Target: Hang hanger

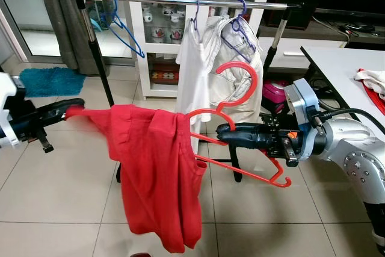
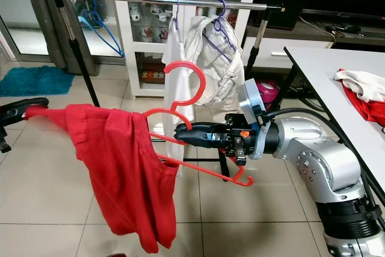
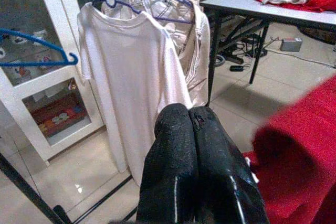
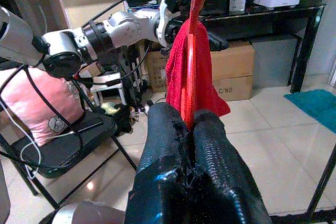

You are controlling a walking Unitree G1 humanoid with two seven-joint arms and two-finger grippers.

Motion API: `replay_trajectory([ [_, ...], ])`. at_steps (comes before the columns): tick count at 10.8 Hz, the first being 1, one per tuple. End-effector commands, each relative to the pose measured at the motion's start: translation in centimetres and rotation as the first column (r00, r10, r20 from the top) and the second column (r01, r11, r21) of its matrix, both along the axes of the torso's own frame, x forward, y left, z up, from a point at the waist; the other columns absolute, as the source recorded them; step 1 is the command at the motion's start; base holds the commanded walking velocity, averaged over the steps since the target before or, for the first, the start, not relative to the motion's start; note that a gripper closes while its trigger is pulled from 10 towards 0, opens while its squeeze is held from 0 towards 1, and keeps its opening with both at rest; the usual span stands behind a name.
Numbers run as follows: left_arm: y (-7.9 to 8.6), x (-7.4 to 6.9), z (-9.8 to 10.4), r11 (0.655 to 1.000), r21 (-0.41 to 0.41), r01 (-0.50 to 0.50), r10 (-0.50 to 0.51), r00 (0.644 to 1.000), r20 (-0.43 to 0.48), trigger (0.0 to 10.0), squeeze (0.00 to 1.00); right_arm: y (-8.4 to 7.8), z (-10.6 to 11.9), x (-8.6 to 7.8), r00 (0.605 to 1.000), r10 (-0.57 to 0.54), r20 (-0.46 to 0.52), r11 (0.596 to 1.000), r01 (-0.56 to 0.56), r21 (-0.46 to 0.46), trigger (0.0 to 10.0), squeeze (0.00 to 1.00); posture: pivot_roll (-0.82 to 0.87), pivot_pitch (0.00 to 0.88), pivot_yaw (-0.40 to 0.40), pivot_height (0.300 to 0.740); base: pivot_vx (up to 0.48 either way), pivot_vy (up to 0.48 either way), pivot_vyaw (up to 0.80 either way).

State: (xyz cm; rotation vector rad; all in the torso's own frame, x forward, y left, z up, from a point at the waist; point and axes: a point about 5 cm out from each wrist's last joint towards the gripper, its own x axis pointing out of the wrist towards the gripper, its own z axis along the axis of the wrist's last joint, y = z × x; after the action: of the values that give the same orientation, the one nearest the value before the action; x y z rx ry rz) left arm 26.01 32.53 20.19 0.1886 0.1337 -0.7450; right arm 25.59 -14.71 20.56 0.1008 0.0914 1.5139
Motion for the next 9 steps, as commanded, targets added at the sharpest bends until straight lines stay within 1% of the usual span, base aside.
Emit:
replay_trajectory([
  [1,0.7,-0.2,-0.1,0.999,-0.002,-0.049,0.049,0.999,0.017,0.0,0.00,-0.2,1.1,0.3,0.999,-0.010,0.043,1.000,0.008,0.026,10.0,0.00,-0.02,0.000,-0.012,0.740,0.000,0.000,0.00],
  [3,1.2,-0.2,-0.2,0.994,-0.024,-0.102,0.103,0.994,0.039,0.0,0.00,-0.2,1.1,0.3,0.999,-0.010,0.042,1.000,0.009,0.030,10.0,0.00,-0.02,0.000,-0.012,0.740,0.000,0.000,0.00],
  [4,0.6,-0.5,-0.1,0.997,-0.058,-0.054,0.056,0.998,0.036,0.0,0.00,-0.2,1.1,0.3,0.999,-0.007,0.042,0.999,0.006,0.031,10.0,0.00,-0.02,0.000,-0.012,0.740,0.000,0.000,0.00],
  [5,-0.3,-1.0,0.1,0.996,-0.087,0.036,-0.035,0.999,0.012,10.0,0.00,-0.2,1.1,0.3,0.999,-0.003,0.043,1.000,0.001,0.030,10.0,0.00,-0.02,0.000,-0.012,0.740,0.000,0.000,0.00],
  [6,-0.9,-1.3,0.6,0.988,-0.113,0.104,-0.101,0.994,0.027,10.0,0.05,-0.1,1.1,0.3,0.999,0.002,0.044,1.000,-0.003,0.028,10.0,0.00,-0.02,0.000,-0.014,0.740,0.000,0.000,0.00],
  [7,-1.2,-1.3,1.3,0.982,-0.119,0.146,-0.138,0.988,0.071,10.0,1.00,-0.1,1.1,0.2,0.999,0.010,0.044,1.000,-0.011,0.023,10.0,0.00,-0.02,0.000,-0.014,0.740,0.000,0.000,0.00],
  [8,-1.3,-1.0,2.1,0.977,-0.133,0.165,-0.154,0.984,0.091,10.0,1.00,0.0,1.1,0.1,0.999,0.017,0.045,1.000,-0.018,0.014,10.0,0.00,-0.02,0.000,-0.013,0.740,0.000,0.000,0.00],
  [9,-1.6,-1.0,2.4,0.973,-0.135,0.190,-0.181,0.980,0.079,10.0,1.00,0.0,1.1,0.1,0.999,0.020,0.044,1.000,-0.020,0.015,10.0,0.00,-0.02,0.000,-0.012,0.740,0.000,0.000,0.00],
])
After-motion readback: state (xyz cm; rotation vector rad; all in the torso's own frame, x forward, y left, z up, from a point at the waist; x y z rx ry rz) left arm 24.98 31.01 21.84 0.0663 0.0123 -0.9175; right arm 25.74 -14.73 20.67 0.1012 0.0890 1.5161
